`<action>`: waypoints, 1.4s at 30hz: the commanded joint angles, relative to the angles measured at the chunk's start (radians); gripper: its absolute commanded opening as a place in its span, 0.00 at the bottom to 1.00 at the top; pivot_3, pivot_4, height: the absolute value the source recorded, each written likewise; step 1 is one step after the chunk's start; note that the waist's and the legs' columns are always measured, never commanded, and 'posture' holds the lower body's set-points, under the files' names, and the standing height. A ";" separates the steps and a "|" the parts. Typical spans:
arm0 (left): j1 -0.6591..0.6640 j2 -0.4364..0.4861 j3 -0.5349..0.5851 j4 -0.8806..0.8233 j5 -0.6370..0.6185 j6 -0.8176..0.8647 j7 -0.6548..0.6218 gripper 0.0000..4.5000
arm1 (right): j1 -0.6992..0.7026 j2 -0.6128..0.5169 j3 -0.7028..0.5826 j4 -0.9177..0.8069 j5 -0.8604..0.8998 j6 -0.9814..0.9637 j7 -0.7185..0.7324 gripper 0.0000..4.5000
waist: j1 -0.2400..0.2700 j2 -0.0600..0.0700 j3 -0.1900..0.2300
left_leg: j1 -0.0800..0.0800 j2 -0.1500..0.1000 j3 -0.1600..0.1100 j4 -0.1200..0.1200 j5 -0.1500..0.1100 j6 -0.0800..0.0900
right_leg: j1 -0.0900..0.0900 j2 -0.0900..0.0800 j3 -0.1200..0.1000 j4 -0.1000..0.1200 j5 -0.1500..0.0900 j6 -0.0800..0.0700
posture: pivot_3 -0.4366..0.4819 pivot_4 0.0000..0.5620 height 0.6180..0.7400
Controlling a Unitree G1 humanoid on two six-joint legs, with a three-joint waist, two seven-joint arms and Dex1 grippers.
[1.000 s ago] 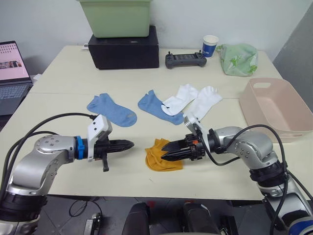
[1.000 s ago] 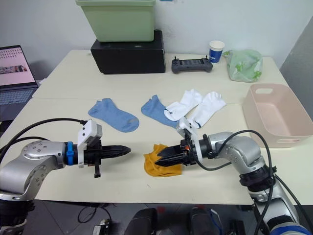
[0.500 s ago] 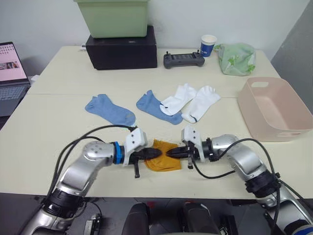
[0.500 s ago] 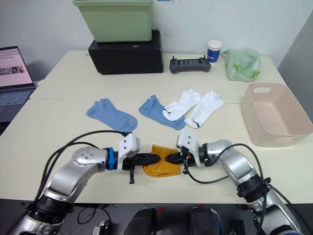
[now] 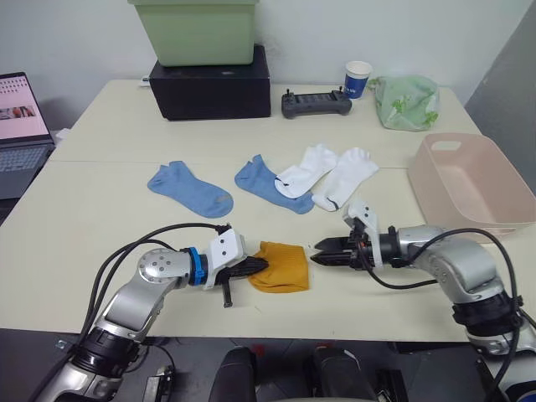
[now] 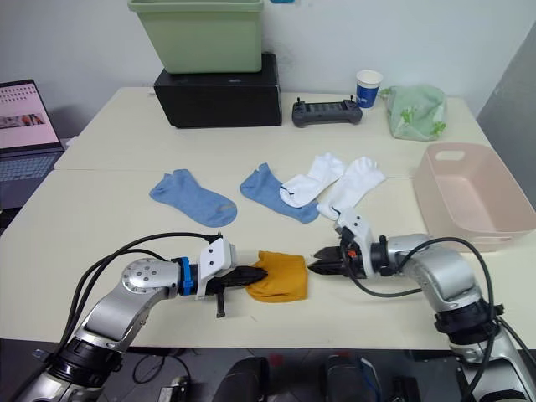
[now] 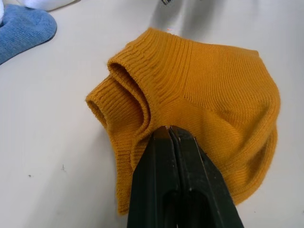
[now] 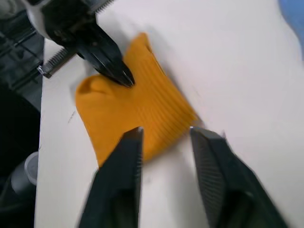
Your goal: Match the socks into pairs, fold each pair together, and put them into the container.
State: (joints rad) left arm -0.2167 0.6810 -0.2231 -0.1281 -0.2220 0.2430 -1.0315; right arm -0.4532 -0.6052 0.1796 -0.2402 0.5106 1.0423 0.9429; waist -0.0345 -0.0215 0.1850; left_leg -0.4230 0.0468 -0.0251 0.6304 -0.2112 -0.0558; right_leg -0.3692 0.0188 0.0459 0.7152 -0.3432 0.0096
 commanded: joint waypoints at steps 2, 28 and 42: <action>0.026 0.018 -0.014 0.019 0.029 0.014 -0.011 0.00 | -0.028 0.075 -0.049 -0.018 0.099 0.253 -0.100 0.74 | -0.004 0.000 0.000 | 0.001 0.000 0.000 0.000 0.000 0.000 | 0.000 0.001 0.001 0.000 0.000 0.000 | 0.48 0.27 1.00; 0.074 0.020 0.064 -0.079 -0.041 0.071 -0.015 0.00 | -0.106 0.401 -0.094 0.218 0.139 0.383 -0.290 0.52 | -0.022 0.000 -0.001 | 0.001 0.000 0.000 -0.001 0.000 0.000 | -0.001 0.004 0.001 0.000 0.000 0.000 | 0.48 0.27 1.00; -0.076 0.020 0.266 -0.221 -0.352 0.316 0.009 0.00 | -0.133 0.305 -0.296 0.045 0.236 0.323 -0.299 0.00 | -0.012 0.000 0.000 | -0.006 0.001 -0.002 0.000 0.000 0.000 | -0.005 0.003 -0.002 0.000 0.000 0.000 | 0.48 0.27 1.00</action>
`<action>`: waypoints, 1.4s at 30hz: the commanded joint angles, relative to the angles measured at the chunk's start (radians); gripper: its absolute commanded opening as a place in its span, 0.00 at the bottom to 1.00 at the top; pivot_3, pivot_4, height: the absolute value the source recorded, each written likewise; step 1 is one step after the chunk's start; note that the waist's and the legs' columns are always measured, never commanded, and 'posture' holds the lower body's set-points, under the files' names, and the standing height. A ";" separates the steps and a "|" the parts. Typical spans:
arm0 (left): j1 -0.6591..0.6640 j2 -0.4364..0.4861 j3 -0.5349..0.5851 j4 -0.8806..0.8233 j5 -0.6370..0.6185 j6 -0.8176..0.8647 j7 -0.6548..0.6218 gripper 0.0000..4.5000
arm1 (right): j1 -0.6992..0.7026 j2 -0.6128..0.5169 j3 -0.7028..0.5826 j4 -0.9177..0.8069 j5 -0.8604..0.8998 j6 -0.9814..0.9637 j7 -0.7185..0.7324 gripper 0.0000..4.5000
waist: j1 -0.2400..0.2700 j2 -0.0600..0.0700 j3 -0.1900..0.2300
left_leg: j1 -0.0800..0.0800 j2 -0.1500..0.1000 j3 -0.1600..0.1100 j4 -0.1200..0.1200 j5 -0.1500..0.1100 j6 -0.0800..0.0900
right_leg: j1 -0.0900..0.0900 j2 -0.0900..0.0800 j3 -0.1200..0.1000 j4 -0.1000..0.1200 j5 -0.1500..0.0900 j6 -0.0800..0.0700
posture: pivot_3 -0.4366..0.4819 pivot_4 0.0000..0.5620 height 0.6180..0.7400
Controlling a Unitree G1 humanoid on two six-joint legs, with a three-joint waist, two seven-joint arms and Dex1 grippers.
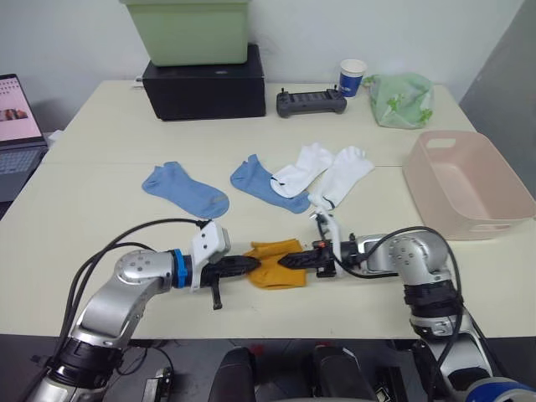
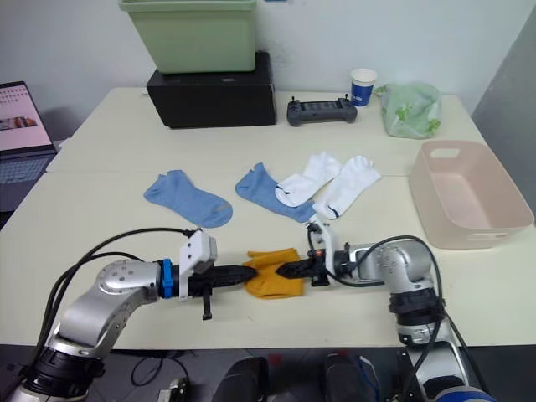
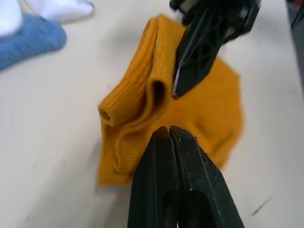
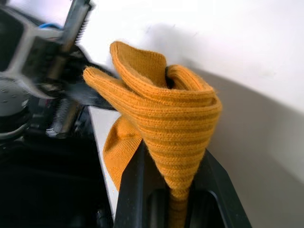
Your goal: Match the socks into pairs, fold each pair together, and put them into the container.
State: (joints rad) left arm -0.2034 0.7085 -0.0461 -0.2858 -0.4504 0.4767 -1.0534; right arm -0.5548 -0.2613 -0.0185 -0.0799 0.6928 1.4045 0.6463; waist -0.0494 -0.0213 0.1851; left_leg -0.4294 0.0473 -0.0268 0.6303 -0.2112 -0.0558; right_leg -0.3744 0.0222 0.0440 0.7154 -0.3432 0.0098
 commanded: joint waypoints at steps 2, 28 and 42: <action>-0.181 -0.025 0.107 -0.067 -0.183 0.144 0.056 0.13 | -0.054 -0.095 -0.148 -0.167 0.045 -0.077 -0.012 0.00 | 0.011 0.000 0.000 | -0.001 -0.001 0.000 0.001 0.000 0.000 | -0.001 0.000 0.000 0.000 0.000 0.000 | 0.48 0.27 1.00; -0.799 -0.502 -0.176 0.341 0.019 -0.068 0.057 0.99 | -0.102 -0.928 0.115 0.527 -0.916 -1.431 0.007 0.00 | 0.003 0.001 0.001 | 0.000 -0.009 0.008 0.005 0.002 -0.003 | 0.000 -0.001 0.004 -0.001 0.000 0.000 | 0.48 0.27 1.00; -0.724 -0.470 -0.175 0.289 0.044 -0.055 0.060 1.00 | -0.349 -0.846 0.267 0.903 -1.056 -1.637 0.226 0.46 | 0.003 0.005 0.002 | 0.002 -0.004 0.010 0.005 0.002 -0.004 | 0.002 -0.002 0.005 0.000 0.000 0.000 | 0.48 0.27 1.00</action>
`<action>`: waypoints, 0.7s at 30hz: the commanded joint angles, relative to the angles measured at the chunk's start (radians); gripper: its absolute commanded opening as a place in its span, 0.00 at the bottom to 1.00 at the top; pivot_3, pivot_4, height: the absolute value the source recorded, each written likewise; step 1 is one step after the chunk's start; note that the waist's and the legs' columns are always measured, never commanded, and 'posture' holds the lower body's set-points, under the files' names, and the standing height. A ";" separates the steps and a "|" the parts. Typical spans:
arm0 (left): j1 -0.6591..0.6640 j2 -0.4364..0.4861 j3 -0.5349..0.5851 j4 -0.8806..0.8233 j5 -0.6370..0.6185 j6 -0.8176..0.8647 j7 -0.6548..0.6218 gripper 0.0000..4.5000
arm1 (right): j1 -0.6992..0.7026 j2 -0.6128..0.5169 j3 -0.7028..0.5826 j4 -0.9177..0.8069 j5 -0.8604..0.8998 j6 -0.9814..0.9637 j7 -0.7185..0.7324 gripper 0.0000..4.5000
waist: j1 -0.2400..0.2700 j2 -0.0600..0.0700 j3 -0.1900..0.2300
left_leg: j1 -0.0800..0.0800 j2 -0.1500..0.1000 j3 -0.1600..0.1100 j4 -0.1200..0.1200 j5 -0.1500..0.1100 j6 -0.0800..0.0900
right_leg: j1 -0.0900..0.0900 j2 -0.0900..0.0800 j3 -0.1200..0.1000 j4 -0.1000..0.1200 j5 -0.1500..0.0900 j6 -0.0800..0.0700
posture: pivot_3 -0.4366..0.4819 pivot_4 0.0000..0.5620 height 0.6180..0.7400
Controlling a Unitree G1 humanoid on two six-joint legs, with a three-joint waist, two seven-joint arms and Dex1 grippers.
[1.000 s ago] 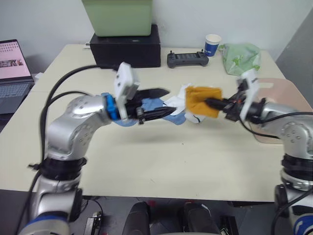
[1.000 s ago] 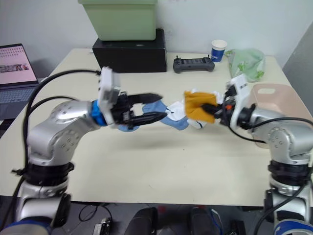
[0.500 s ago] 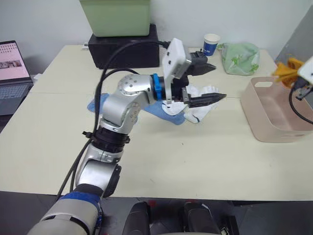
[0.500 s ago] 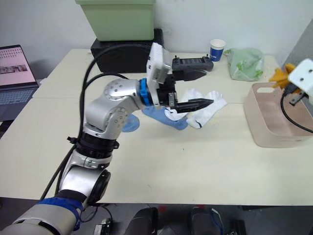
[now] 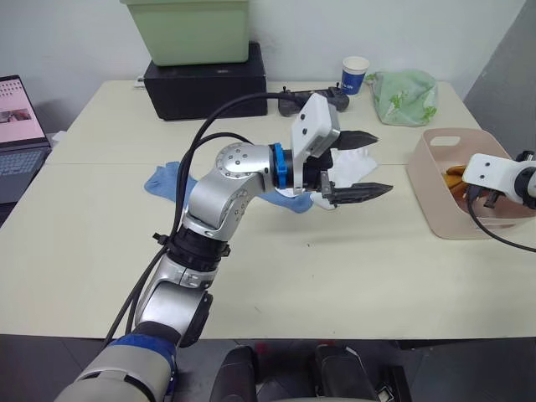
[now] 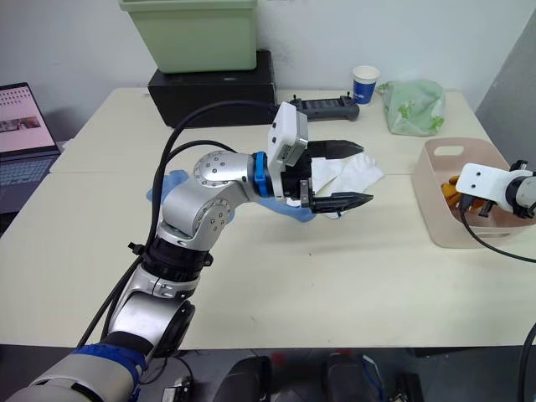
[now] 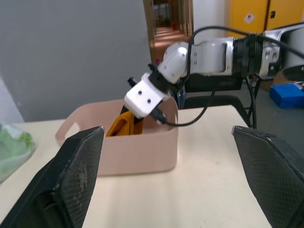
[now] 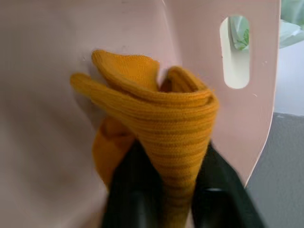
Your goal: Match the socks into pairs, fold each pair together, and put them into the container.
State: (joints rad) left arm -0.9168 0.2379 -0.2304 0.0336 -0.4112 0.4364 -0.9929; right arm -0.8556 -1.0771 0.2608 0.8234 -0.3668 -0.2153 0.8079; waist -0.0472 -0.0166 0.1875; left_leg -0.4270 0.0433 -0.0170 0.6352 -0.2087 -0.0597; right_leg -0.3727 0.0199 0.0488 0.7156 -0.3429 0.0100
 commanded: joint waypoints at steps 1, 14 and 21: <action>-0.011 0.002 0.010 -0.028 0.005 -0.016 -0.003 1.00 | -0.058 -0.038 -0.016 -0.003 0.006 -0.016 0.096 0.54 | 0.001 0.000 0.000 | 0.000 0.000 0.000 0.001 0.000 0.000 | 0.001 0.000 0.000 0.000 0.000 0.000 | 0.48 0.27 1.00; -0.020 0.034 0.028 0.034 0.016 -0.062 -0.047 1.00 | -0.208 -0.179 -0.107 -0.265 0.151 0.299 0.611 0.99 | 0.012 0.003 0.001 | 0.000 0.000 0.000 0.001 0.000 0.000 | 0.001 -0.001 -0.001 0.000 0.000 0.000 | 0.48 0.27 1.00; 0.065 0.116 0.071 -0.023 0.030 -0.057 -0.010 1.00 | -0.194 0.048 -0.238 -0.438 0.314 0.478 0.447 0.99 | 0.002 0.003 0.001 | 0.000 0.001 -0.003 0.003 0.000 0.000 | 0.002 -0.002 -0.001 0.000 0.000 0.000 | 0.48 0.27 1.00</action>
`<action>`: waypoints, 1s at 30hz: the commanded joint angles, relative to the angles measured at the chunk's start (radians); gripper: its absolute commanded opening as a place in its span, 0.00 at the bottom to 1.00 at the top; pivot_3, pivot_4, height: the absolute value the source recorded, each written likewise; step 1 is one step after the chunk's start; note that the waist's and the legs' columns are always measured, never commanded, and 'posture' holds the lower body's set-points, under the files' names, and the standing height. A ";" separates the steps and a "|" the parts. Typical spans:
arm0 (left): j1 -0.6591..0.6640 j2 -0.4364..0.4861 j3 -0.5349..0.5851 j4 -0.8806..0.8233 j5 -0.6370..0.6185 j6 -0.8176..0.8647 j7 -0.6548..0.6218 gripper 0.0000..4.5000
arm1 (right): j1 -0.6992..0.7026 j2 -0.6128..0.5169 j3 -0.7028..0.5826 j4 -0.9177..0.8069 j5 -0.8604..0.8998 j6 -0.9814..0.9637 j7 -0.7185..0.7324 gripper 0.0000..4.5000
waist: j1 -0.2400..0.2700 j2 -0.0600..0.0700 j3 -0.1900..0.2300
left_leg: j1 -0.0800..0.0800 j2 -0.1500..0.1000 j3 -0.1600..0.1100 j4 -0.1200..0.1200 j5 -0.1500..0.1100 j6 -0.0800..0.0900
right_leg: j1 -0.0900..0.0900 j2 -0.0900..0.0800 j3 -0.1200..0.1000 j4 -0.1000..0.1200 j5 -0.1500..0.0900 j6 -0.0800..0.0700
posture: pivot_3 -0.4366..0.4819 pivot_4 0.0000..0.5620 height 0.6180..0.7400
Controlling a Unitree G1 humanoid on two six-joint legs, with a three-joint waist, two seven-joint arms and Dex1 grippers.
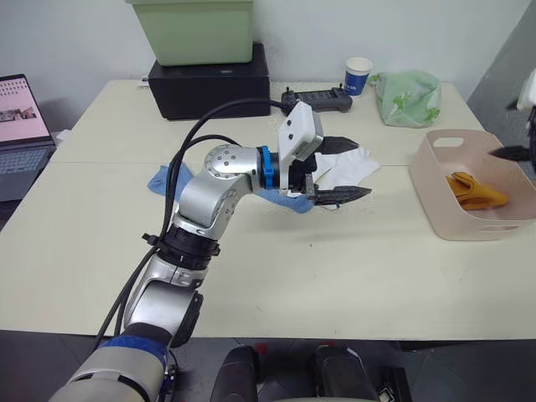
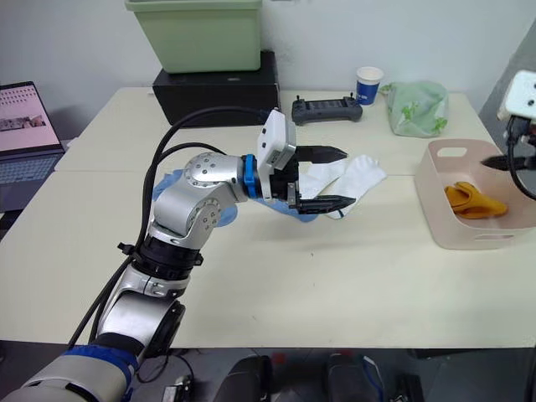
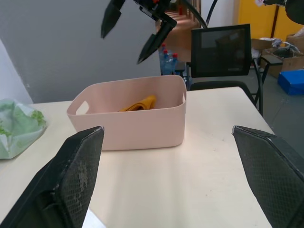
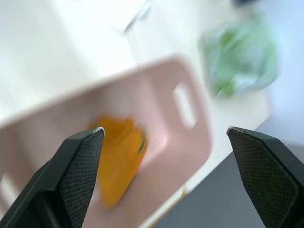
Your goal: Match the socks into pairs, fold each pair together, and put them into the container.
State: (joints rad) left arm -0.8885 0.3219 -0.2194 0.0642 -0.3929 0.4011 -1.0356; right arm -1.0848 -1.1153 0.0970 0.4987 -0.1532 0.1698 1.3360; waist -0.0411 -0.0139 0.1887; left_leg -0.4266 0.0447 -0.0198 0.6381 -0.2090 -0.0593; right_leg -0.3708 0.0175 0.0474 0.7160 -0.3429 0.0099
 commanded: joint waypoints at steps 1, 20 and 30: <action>0.053 0.043 0.070 -0.062 0.017 -0.028 0.046 1.00 | 0.057 0.119 -0.095 -0.151 0.122 0.127 -0.109 0.99 | -0.008 0.000 0.000 | 0.000 0.001 0.000 0.000 0.000 0.000 | 0.000 0.000 0.000 0.001 0.000 0.000 | 0.48 0.27 1.00; 1.045 0.043 0.428 -0.480 0.106 -0.129 0.522 1.00 | 1.038 0.650 -0.143 -0.801 0.139 0.079 -0.770 0.99 | 0.012 -0.004 -0.005 | -0.004 -0.001 -0.006 0.004 -0.004 0.005 | 0.001 -0.005 0.000 -0.003 0.000 0.005 | 0.48 0.27 1.00; 1.062 0.085 0.455 -0.449 0.086 -0.148 0.512 1.00 | 1.024 0.691 -0.117 -0.895 0.237 0.189 -0.753 0.99 | 0.010 -0.004 -0.006 | 0.002 0.000 -0.004 0.003 -0.005 0.007 | 0.005 -0.001 0.000 0.000 0.000 0.004 | 0.48 0.27 1.00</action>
State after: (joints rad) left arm 0.2062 0.3810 0.2080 -0.3657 -0.2932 0.2568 -0.5169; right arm -0.0320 -0.4206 -0.0282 -0.3244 0.0332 0.3345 0.5552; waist -0.0313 -0.0181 0.1832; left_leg -0.4253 0.0451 -0.0244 0.6405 -0.2136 -0.0527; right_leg -0.3660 0.0166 0.0468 0.7155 -0.3421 0.0123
